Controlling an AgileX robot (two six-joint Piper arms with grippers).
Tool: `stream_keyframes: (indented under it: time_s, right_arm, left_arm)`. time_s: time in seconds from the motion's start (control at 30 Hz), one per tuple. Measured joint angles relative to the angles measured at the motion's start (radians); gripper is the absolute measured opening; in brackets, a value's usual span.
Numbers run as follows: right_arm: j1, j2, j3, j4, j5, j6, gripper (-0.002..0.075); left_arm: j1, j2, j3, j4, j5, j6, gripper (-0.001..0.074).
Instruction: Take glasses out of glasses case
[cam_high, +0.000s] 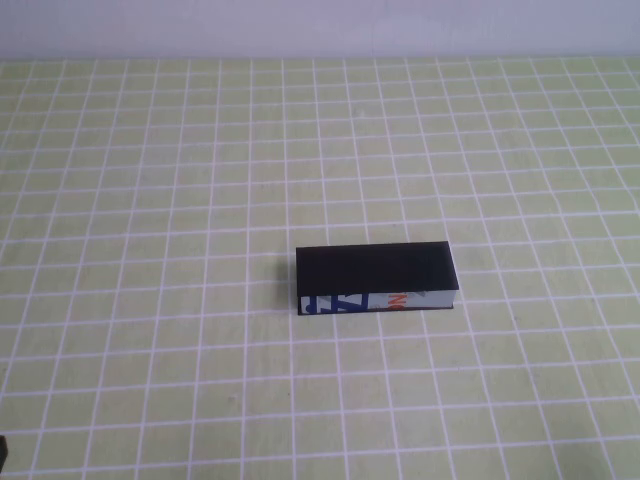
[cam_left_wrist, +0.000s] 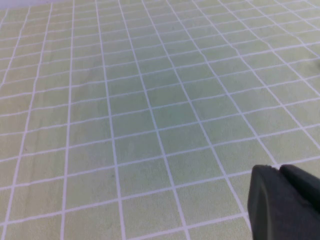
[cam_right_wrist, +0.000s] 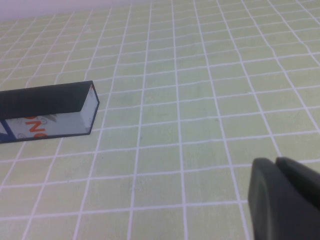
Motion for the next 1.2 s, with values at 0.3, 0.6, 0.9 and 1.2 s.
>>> stream_keyframes:
  time_s: [0.3, 0.6, 0.9, 1.2]
  right_arm:
    - [0.0, 0.0, 0.0, 0.0, 0.0, 0.0, -0.0018]
    - [0.0, 0.0, 0.0, 0.0, 0.0, 0.0, -0.0018]
    - [0.0, 0.0, 0.0, 0.0, 0.0, 0.0, -0.0018]
    - [0.0, 0.0, 0.0, 0.0, 0.0, 0.0, -0.0018]
  left_arm:
    - [0.0, 0.0, 0.0, 0.0, 0.0, 0.0, -0.0004]
    - [0.0, 0.0, 0.0, 0.0, 0.0, 0.0, -0.0004]
    - [0.0, 0.0, 0.0, 0.0, 0.0, 0.0, -0.0004]
    - [0.0, 0.0, 0.0, -0.09, -0.013, -0.001, -0.0004]
